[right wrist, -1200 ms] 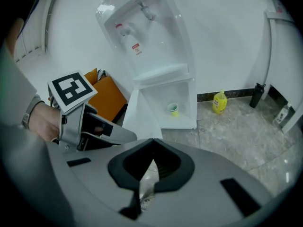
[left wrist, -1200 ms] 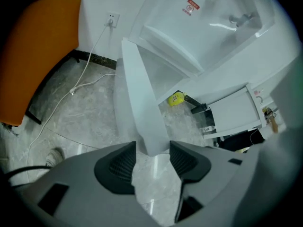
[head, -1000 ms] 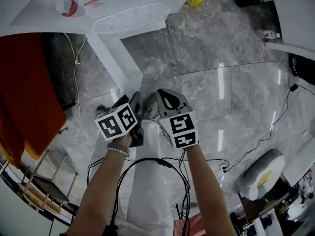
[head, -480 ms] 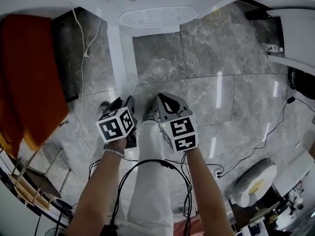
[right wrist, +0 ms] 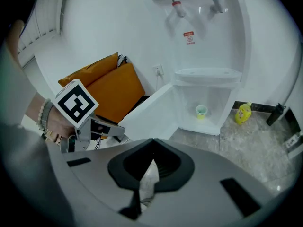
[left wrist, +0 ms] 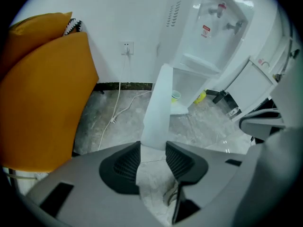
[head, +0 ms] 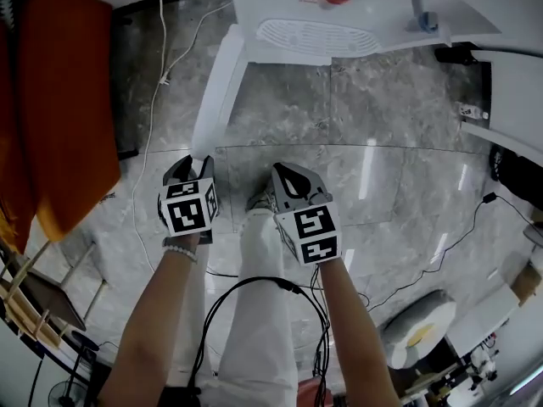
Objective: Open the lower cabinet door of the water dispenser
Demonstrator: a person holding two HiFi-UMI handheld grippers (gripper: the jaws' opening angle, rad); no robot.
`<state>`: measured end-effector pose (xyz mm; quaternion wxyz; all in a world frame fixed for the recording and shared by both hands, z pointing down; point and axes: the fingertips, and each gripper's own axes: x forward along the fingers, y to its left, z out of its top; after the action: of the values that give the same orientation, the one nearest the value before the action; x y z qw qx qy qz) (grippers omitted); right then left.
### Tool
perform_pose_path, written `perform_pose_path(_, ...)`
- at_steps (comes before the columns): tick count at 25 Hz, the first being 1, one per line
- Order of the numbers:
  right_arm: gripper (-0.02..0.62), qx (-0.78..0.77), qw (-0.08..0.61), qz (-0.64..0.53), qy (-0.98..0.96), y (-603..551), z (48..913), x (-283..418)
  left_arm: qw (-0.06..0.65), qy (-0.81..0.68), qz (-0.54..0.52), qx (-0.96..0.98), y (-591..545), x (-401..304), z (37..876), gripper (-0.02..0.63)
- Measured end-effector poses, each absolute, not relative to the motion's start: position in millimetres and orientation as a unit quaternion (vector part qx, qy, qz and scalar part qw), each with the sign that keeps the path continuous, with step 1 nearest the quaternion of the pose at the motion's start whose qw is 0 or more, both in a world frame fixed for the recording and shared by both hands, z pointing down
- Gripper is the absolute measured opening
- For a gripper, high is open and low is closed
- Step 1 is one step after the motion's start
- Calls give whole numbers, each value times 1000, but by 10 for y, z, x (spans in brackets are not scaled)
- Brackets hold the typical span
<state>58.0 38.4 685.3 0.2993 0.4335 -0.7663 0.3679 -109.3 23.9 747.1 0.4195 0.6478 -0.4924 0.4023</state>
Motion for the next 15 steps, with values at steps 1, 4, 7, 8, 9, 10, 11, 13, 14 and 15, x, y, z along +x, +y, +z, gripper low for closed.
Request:
perform_pose_path(1,3,431,301,367,-768,378,6844,540,414,-494,404,649,209,-1152,7466,176)
perform_pose_path(4,3,422,312,360,-771,370,6855,430,400,-504,403,651,99,-1346,7451,170)
perform_pose_path(7,3,419,321,358,-770,354,6873,327,381,-515,405,652,-31,-1556,7438,149)
perform_pose_path(8,3,421,322,358,-769,341,6875,300,373,-518,407,653,-81,-1624,7434,139)
perform_pose_path(9,3,423,323,358,-767,324,6877,276,365,-521,408,655,-132,-1688,7430,132)
perform_pose_path(10,3,425,324,357,-766,306,6879,254,357,-522,408,658,-184,-1748,7426,126)
perform_pose_path(11,3,427,325,357,-765,289,6881,232,351,-523,407,661,-234,-1803,7422,120)
perform_pose_path(13,3,429,328,356,-763,259,6884,187,339,-525,406,667,-340,-1899,7409,109)
perform_pose_path(14,3,430,330,355,-762,244,6886,170,334,-527,404,669,-399,-1940,7398,106)
perform_pose_path(15,3,431,331,354,-761,230,6890,155,330,-528,403,671,-456,-1980,7390,104)
